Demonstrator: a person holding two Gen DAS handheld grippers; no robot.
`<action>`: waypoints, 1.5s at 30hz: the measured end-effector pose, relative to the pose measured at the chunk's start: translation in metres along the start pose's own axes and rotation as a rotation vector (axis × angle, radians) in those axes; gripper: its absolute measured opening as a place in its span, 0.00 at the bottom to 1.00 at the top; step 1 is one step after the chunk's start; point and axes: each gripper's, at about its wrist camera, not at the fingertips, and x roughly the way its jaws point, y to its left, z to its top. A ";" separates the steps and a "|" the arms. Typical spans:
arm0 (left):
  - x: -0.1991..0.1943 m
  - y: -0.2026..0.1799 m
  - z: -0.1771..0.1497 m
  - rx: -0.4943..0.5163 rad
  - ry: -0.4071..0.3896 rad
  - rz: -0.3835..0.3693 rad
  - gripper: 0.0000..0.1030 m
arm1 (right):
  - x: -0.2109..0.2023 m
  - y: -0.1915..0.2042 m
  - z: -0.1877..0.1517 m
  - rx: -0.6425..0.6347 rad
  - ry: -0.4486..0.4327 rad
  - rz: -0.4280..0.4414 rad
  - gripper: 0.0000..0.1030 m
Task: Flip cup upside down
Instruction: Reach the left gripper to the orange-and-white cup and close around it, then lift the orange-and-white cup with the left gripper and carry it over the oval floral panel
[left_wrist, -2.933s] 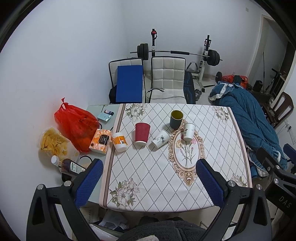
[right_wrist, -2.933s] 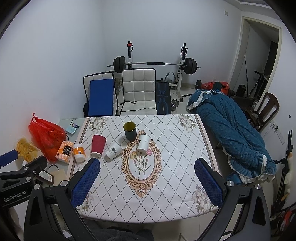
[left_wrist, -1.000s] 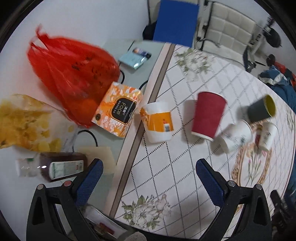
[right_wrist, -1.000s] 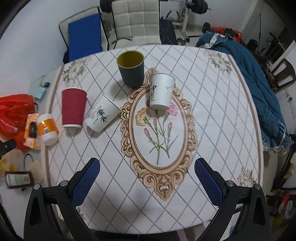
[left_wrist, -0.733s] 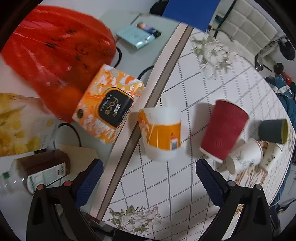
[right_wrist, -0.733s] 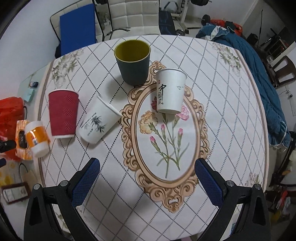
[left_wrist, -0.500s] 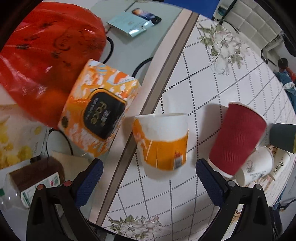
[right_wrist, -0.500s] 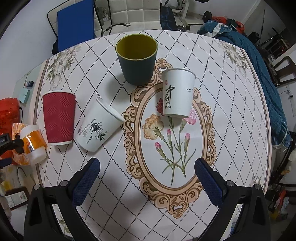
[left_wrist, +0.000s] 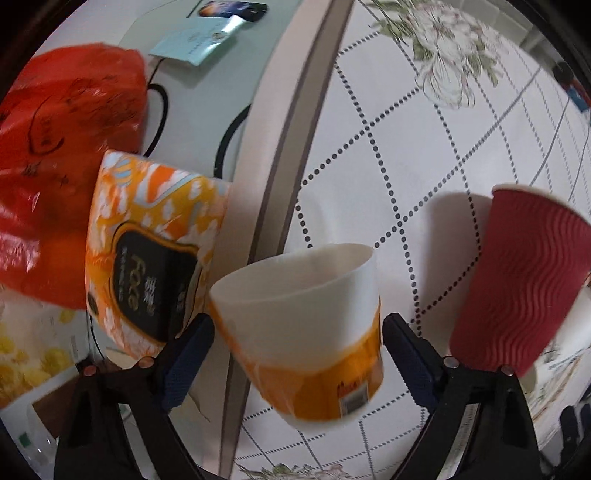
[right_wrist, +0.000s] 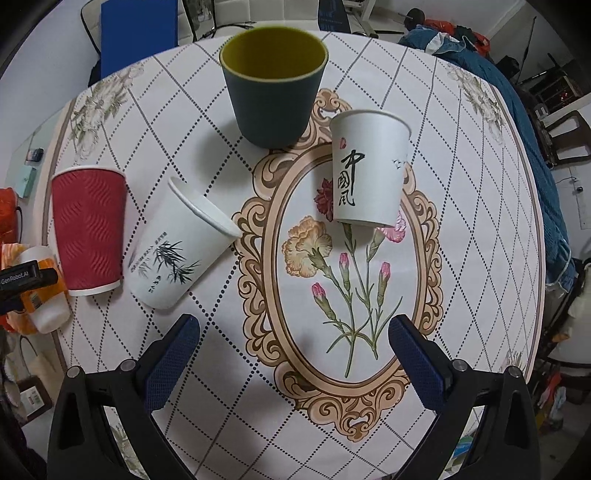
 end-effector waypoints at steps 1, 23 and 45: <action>0.002 -0.002 0.000 0.008 0.002 0.000 0.76 | 0.003 0.001 0.001 0.001 0.005 -0.001 1.00; -0.057 -0.067 -0.137 0.129 -0.092 0.030 0.70 | 0.022 -0.021 -0.032 -0.018 0.095 0.001 1.00; -0.059 -0.313 -0.400 0.291 0.076 -0.131 0.70 | 0.043 -0.158 -0.159 -0.121 0.169 0.032 1.00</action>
